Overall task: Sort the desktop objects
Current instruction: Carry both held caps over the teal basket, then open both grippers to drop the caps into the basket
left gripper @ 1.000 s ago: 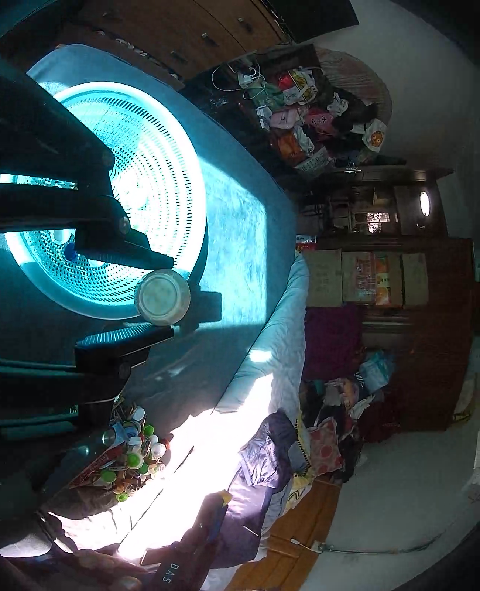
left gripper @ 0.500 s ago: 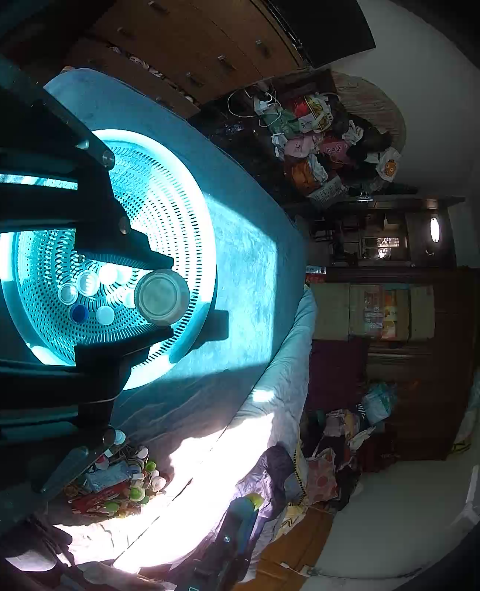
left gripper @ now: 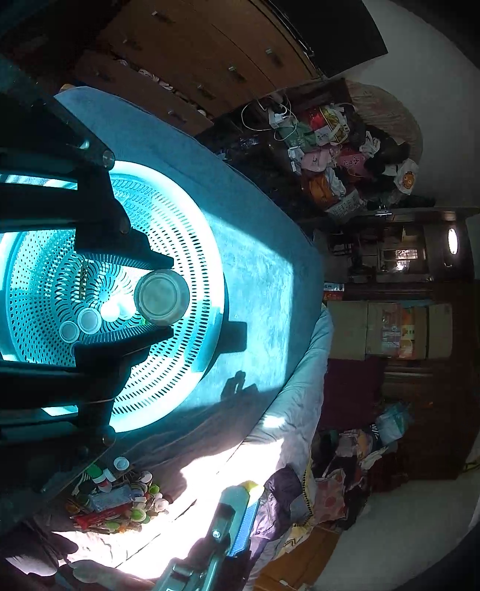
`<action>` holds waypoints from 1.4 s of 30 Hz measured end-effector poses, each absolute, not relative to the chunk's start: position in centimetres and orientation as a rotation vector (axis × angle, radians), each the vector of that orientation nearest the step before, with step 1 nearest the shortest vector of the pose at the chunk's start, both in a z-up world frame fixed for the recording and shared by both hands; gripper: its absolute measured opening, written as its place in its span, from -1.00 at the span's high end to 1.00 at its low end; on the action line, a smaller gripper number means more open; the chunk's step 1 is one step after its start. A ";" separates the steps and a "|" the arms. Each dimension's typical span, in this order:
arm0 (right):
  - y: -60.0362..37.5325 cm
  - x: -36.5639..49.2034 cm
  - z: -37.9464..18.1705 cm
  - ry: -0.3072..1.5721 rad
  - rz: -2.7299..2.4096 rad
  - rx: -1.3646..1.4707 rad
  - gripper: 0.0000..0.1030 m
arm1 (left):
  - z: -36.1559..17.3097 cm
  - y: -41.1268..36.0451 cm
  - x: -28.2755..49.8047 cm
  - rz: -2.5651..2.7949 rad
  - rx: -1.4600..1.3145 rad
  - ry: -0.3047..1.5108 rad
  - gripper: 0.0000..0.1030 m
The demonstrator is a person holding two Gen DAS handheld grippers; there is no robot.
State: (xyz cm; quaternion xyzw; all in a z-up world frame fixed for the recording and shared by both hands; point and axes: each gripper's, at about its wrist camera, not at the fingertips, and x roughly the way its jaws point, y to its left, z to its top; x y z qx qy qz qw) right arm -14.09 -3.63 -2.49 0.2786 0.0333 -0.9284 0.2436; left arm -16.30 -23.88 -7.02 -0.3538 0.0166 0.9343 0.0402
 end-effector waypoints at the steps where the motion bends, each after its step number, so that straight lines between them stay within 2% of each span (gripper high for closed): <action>1: -4.0 -14.5 -2.6 0.087 -2.519 0.781 0.44 | -7.3 -24.0 -16.8 2.840 -1.124 0.054 0.39; 9: -6.1 -17.7 -4.5 -0.004 -2.361 0.988 0.44 | -10.4 -24.0 -19.5 2.679 -1.369 0.136 0.39; 37: -7.9 -18.8 -5.7 0.003 -2.297 1.061 0.43 | -11.0 -23.6 -20.4 2.680 -1.409 0.141 0.39; 38: -7.9 -18.8 -5.7 0.002 -2.296 1.063 0.42 | -11.2 -23.5 -20.6 2.677 -1.420 0.147 0.37; 40: -7.9 -18.9 -5.9 0.008 -2.298 1.063 0.39 | -11.3 -23.4 -20.6 2.702 -1.421 0.176 -0.14; 41: -7.9 -18.9 -5.8 0.013 -2.304 1.059 0.31 | -11.2 -23.4 -20.5 2.726 -1.413 0.194 -0.22; 42: -7.8 -18.9 -5.8 0.012 -2.306 1.053 0.13 | -11.0 -23.4 -20.3 2.738 -1.404 0.201 -0.25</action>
